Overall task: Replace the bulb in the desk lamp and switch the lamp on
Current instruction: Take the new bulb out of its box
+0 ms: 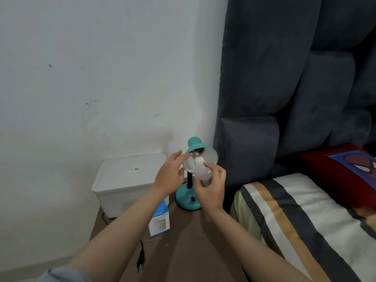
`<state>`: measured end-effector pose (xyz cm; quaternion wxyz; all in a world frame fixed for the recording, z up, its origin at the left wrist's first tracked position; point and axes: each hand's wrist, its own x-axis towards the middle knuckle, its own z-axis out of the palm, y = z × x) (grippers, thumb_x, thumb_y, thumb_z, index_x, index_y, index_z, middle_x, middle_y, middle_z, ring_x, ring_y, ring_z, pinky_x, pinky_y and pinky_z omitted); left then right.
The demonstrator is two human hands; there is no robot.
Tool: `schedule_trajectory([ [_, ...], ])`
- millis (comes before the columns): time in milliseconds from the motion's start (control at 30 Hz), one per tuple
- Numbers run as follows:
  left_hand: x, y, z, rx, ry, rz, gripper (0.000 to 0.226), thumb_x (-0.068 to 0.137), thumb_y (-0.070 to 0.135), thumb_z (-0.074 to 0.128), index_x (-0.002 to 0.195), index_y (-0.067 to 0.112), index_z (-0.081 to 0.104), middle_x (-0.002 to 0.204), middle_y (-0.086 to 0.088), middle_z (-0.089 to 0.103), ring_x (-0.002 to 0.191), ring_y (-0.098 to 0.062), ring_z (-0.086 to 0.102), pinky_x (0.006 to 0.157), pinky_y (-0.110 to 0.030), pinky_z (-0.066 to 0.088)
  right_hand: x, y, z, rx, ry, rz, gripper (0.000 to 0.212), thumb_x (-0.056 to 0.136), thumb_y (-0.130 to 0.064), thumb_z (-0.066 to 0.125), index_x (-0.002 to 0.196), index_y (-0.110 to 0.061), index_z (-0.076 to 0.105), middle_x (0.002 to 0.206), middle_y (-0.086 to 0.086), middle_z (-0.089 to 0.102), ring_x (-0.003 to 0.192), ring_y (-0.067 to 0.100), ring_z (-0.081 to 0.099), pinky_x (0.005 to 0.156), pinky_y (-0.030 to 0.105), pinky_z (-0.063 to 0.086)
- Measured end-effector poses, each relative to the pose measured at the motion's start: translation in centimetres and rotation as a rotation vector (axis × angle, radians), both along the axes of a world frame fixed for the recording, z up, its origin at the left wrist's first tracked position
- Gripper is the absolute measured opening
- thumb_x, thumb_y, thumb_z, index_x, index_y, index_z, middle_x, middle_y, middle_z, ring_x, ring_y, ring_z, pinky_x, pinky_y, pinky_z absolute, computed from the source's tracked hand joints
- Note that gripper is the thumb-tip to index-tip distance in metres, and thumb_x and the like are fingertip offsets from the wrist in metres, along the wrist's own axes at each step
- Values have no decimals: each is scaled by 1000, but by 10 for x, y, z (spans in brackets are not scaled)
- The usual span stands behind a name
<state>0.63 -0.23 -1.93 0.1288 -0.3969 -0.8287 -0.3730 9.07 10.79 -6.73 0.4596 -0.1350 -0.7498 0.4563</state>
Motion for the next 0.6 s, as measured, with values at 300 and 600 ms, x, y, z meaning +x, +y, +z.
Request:
schedule_trajectory([
  [300,34,-62,-76,-79,-192,272,48,81,26,64,125,16,49,121,-9,50,112,-26,47,88,-36,44,37,-44,-67,-127,-97,78,47,72,-33,71,113,-27,50,112,-7,50,100,14,58,79,40,56],
  [600,34,-87,-118,-116,-398,562,53,85,38,60,133,18,46,119,-18,47,109,-34,47,87,-41,45,27,-59,-104,-156,-476,83,42,74,-35,69,112,-31,53,109,-3,62,94,15,59,80,37,53],
])
